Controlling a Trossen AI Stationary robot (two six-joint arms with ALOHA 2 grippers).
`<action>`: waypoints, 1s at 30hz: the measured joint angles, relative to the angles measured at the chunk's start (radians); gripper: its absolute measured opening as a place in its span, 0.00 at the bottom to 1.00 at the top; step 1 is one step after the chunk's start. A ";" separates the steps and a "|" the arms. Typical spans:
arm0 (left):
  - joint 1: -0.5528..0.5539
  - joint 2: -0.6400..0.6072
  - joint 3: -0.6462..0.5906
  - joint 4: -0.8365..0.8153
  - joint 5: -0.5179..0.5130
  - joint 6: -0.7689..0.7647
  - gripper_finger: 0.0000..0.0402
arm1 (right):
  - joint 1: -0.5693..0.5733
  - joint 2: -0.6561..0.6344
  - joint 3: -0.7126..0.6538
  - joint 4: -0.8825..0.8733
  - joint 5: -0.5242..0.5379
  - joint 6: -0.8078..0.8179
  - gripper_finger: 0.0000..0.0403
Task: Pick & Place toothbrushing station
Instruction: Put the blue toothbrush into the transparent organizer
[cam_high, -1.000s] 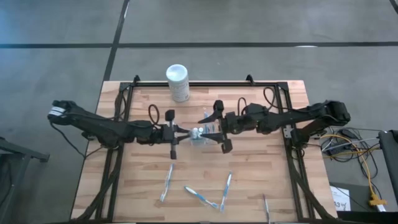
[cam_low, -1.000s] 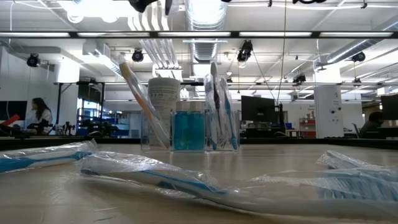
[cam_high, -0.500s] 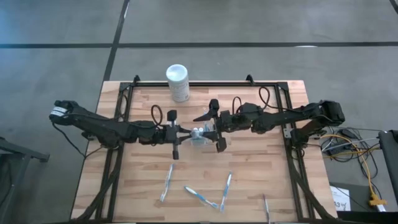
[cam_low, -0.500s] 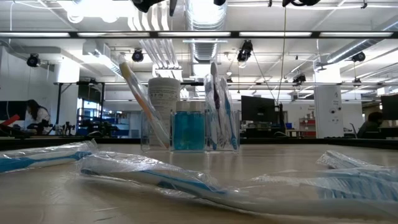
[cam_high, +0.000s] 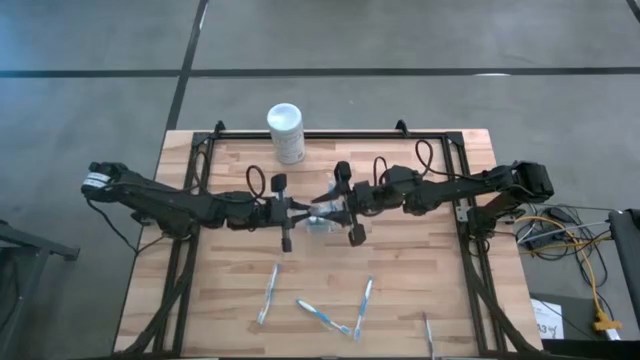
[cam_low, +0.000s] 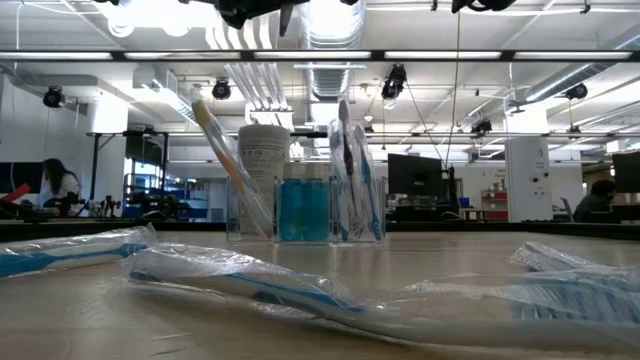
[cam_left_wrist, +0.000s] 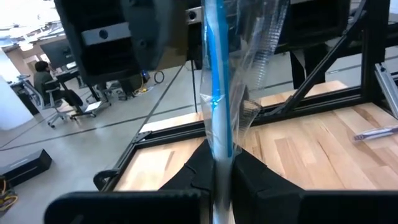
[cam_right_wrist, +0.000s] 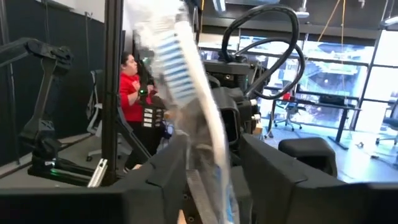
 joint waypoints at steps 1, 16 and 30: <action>0.001 0.000 0.000 0.000 0.001 -0.006 0.06 | 0.000 0.000 0.000 0.000 -0.002 -0.009 0.30; -0.007 -0.037 -0.001 -0.140 0.001 -0.053 0.19 | 0.000 -0.032 -0.002 -0.135 0.004 -0.025 0.04; -0.079 -0.316 -0.018 -0.505 0.076 -0.339 0.20 | -0.023 -0.029 -0.006 -0.209 0.006 0.009 0.03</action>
